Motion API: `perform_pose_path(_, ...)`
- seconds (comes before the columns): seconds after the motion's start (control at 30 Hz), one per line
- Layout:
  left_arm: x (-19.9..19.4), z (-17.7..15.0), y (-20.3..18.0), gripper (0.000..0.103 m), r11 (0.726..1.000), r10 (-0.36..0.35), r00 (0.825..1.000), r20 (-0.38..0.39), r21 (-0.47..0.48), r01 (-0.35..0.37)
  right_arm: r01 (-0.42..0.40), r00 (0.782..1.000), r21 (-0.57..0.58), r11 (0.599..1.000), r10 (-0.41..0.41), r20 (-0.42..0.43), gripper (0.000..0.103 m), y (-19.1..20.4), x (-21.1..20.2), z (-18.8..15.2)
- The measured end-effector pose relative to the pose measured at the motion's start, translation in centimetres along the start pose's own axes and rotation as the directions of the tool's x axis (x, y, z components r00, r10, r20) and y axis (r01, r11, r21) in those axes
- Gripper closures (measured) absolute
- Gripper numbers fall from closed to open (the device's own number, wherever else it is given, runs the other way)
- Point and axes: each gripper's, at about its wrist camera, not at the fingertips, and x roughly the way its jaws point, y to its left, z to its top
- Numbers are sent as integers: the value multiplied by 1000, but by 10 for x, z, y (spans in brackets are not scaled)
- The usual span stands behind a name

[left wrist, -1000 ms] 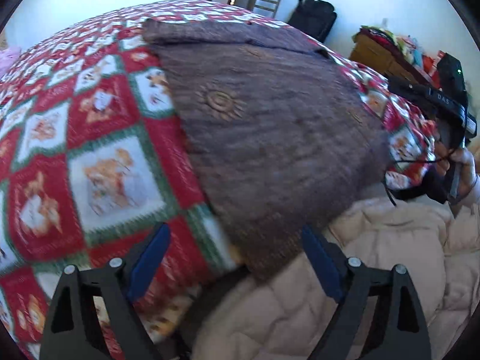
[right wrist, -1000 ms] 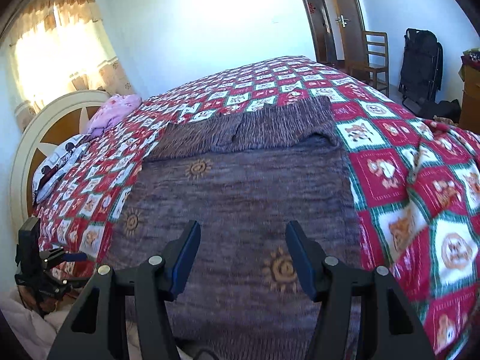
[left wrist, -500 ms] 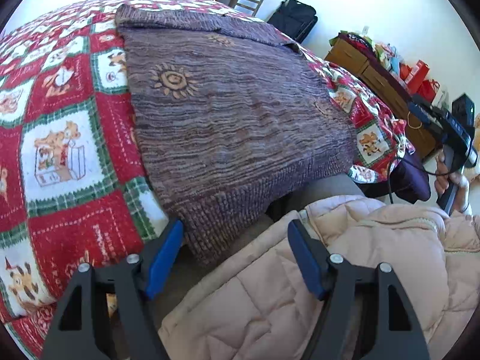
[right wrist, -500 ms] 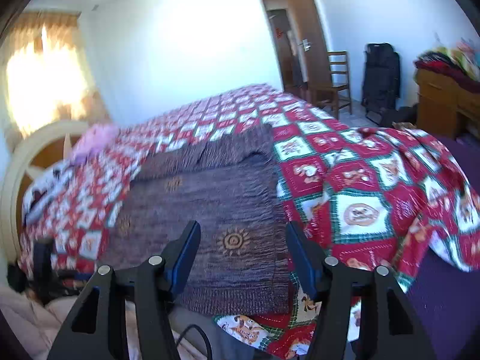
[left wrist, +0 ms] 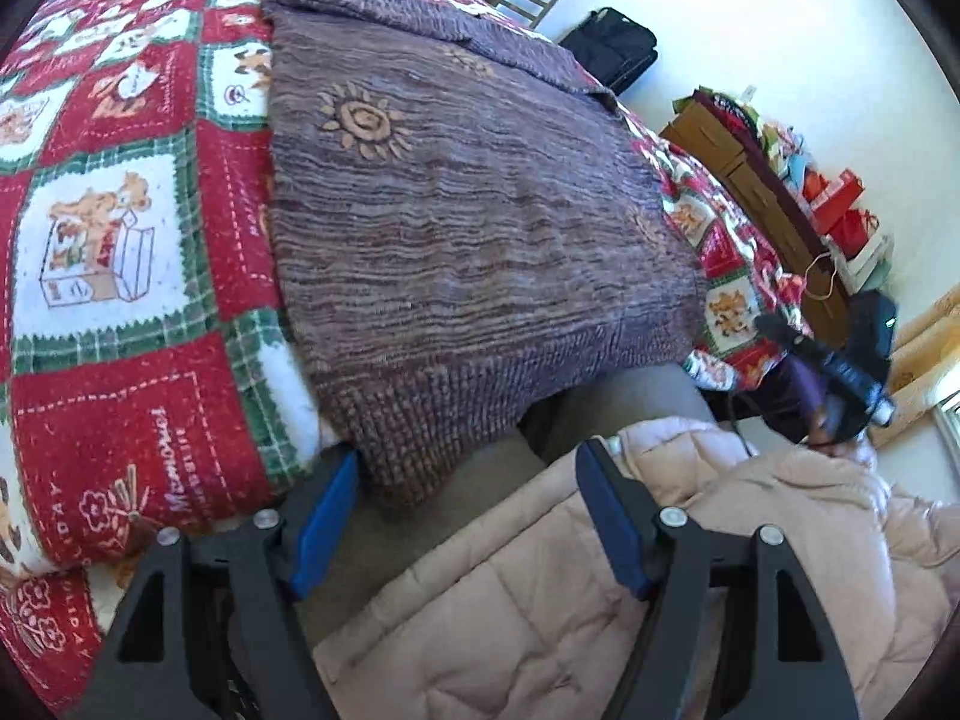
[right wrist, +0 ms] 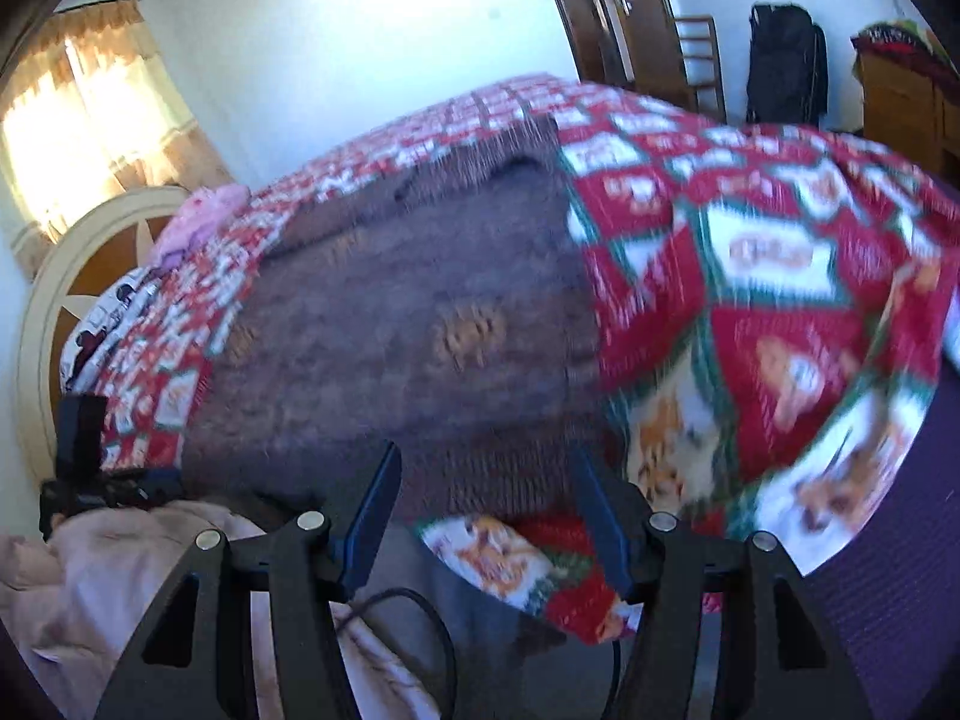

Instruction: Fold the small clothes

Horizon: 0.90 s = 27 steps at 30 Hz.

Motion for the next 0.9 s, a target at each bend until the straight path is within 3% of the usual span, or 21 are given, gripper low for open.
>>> perform_pose_path(0.33,-7,-1,-3,29,999,-46,999,16,26,45,107,992,1,994,-106,-73,43,-15,45,0)
perform_pose_path(0.6,-1,2,0,30,999,-36,999,6,3,36,50,994,6,999,-50,-95,43,-22,65,-7)
perform_pose_path(0.63,-1,1,0,34,999,-33,999,10,5,33,39,995,-2,999,-39,-93,47,-21,65,-8)
perform_pose_path(0.67,-1,1,-1,42,1000,-24,1000,10,10,24,25,995,-10,1000,-25,-91,65,-21,66,-9)
perform_pose_path(0.73,2,1,-1,52,1000,-5,1000,-7,18,5,8,994,-1,1000,-8,-112,89,-22,72,-11)
perform_pose_path(0.87,13,0,5,88,999,31,998,-60,-16,-32,-17,993,24,1000,20,-118,100,-23,73,-15)
perform_pose_path(0.9,13,0,8,89,999,22,998,-59,-33,-24,-42,993,37,998,46,-112,101,-22,71,-14)
